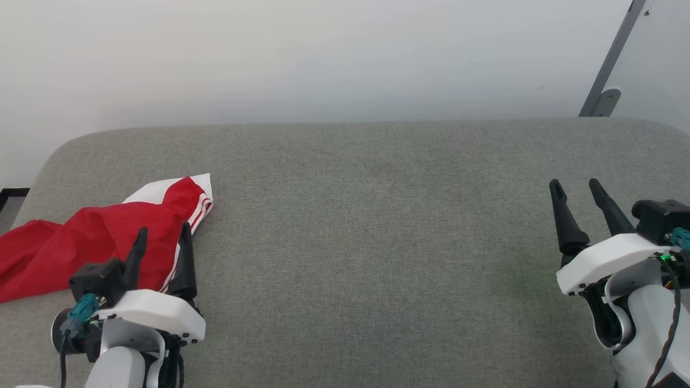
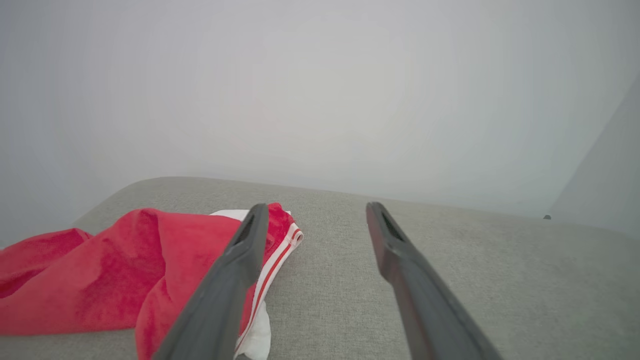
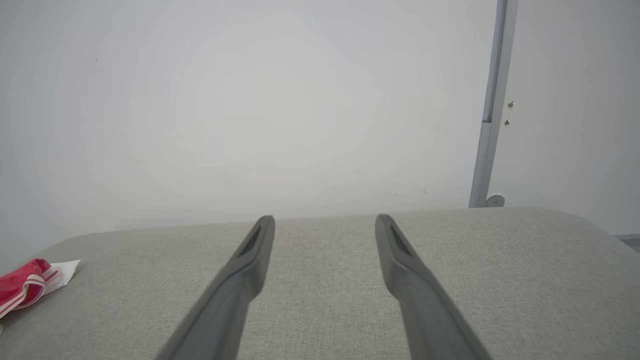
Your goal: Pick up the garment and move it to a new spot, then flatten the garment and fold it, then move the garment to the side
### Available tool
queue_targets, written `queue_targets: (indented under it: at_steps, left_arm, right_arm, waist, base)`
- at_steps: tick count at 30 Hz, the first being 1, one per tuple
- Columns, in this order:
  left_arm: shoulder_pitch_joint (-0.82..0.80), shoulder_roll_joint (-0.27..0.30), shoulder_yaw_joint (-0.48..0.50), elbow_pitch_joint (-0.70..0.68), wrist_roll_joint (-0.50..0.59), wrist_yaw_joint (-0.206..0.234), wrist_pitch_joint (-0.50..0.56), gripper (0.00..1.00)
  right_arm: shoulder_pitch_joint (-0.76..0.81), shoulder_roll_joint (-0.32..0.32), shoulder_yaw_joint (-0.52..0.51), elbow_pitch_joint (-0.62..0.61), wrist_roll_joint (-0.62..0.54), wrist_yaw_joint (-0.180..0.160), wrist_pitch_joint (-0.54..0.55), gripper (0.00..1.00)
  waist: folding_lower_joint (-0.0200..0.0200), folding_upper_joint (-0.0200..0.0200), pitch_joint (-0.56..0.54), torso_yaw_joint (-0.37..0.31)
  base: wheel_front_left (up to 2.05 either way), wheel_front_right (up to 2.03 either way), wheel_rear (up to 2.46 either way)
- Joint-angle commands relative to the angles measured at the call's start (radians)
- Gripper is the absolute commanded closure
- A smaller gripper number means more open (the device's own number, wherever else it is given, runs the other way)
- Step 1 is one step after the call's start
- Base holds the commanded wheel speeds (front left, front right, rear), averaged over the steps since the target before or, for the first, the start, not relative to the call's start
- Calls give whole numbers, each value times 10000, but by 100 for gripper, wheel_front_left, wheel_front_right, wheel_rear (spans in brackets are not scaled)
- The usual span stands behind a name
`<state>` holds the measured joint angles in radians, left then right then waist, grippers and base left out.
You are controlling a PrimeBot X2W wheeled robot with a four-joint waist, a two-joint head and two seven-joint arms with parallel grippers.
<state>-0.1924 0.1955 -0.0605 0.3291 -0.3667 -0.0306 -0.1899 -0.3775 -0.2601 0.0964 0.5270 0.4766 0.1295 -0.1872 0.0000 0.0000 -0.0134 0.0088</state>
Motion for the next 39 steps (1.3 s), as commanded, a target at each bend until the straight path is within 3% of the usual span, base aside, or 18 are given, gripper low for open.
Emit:
queue_targets:
  at_steps: [1,25,31,39]
  left_arm:
    - [10,6,107,10,226,9,-108,0]
    - [-274,-114,458,1018,1793,-581,-604,0]
    - [-304,-185,561,1118,2197,-578,-706,0]
    - [41,-331,952,1037,2371,-408,-770,0]
  right_arm:
    - [3,-56,-52,-35,-227,18,-139,0]
    - [-270,-224,-130,321,-1294,13,-623,0]
    - [-148,-145,58,396,-1453,14,-728,0]
    - [41,241,421,374,-1374,12,-788,0]
  waist:
    - [0,0,-5,19]
    - [0,0,28,407]
    - [0,0,21,1015]
    - [0,0,-27,2395]
  base:
    - [0,0,0]
    - [0,0,0]
    - [0,0,0]
    - [0,0,0]
